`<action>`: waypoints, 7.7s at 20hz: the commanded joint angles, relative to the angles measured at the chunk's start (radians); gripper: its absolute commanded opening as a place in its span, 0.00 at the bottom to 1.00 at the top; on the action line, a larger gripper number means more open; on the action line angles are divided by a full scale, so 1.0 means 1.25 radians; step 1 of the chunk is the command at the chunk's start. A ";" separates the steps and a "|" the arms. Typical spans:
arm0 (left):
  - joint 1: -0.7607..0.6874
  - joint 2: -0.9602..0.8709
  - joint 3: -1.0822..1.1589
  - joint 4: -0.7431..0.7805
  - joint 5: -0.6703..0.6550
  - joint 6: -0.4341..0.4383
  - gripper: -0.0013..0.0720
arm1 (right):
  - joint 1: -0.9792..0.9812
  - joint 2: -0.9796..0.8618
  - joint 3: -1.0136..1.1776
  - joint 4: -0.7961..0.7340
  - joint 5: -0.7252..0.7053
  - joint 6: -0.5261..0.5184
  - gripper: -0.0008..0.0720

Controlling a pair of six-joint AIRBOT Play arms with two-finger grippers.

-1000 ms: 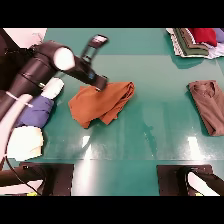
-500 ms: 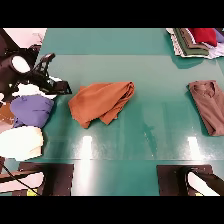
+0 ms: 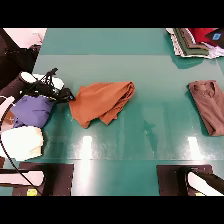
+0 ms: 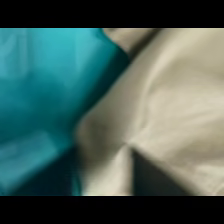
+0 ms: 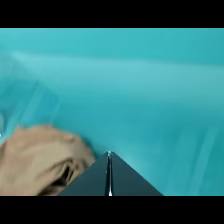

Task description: Fold the shirts.

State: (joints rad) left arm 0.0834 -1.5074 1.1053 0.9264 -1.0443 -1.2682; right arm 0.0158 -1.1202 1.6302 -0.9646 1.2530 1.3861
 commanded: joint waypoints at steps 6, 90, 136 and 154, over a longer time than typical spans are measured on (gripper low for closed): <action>0.003 -0.005 0.159 -0.034 -0.067 0.016 0.05 | 0.067 -0.200 -0.073 0.100 0.145 0.001 0.13; 0.022 0.246 0.113 0.109 -0.099 0.050 0.05 | 0.187 -0.537 -0.107 -0.052 0.101 -0.139 0.03; -0.063 -0.197 0.484 0.013 -0.002 0.051 0.05 | 0.027 -0.462 0.027 -0.150 -0.170 -0.025 0.03; 0.126 0.200 -0.040 0.126 -0.240 -0.026 0.68 | -0.074 -0.113 -0.338 -0.059 0.110 -0.056 0.63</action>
State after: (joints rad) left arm 0.2302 -1.4021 1.2865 1.0389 -1.3788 -1.3006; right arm -0.0731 -1.3838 1.3785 -1.0428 1.3647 1.3205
